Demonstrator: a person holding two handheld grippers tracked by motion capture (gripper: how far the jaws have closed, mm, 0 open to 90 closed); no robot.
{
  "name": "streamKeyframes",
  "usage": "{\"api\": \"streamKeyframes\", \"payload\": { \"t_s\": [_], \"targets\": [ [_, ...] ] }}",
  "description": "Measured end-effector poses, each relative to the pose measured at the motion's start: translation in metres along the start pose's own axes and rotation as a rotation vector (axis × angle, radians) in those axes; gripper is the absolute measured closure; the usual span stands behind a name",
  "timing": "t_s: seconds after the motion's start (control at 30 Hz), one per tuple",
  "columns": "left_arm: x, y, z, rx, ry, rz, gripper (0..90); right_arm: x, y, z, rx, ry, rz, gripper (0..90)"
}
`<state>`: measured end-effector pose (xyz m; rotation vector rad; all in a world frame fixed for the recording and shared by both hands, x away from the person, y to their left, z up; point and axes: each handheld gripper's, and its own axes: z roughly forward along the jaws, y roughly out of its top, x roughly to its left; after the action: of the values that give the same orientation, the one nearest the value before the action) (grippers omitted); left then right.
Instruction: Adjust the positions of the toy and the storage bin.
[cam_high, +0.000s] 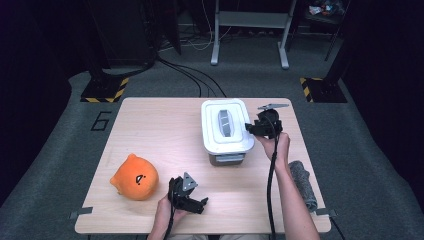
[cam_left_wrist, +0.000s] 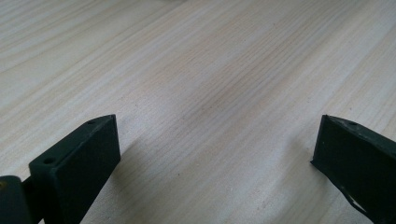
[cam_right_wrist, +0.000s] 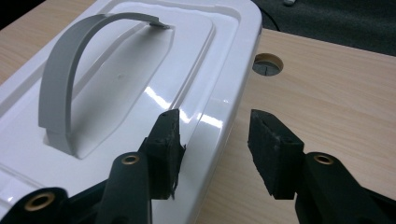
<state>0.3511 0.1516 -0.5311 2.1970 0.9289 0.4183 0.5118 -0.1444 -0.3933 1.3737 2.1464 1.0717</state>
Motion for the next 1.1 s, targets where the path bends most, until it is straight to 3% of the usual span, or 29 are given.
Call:
{"api": "streamKeyframes", "payload": {
  "t_s": [0.07,0.27,0.6,0.7,0.8,1.0,1.1],
  "targets": [
    [0.000,0.000,0.000,0.000,0.000,-0.001,0.3,0.000,0.002,0.005,0.009,-0.006,-0.017,57.2],
    [0.000,0.000,0.000,0.000,-0.001,-0.001,0.4,0.000,0.004,0.011,0.013,0.006,0.006,66.1],
    [0.000,0.000,0.000,0.000,-0.002,-0.001,0.4,-0.005,0.006,0.013,0.018,0.027,-0.062,66.7],
    [0.000,0.000,0.000,0.000,-0.002,-0.001,0.4,-0.003,0.007,0.013,0.019,0.035,-0.060,66.4],
    [0.000,0.000,0.000,0.000,-0.002,0.000,0.4,-0.003,0.008,0.014,0.018,0.038,-0.098,66.5],
    [0.000,0.000,0.000,0.000,-0.001,0.000,0.4,-0.002,0.010,0.018,0.017,0.066,-0.087,67.6],
    [0.000,0.000,0.000,0.000,-0.001,0.000,0.4,-0.002,0.012,0.021,0.011,0.083,-0.115,68.1]
  ]
}}
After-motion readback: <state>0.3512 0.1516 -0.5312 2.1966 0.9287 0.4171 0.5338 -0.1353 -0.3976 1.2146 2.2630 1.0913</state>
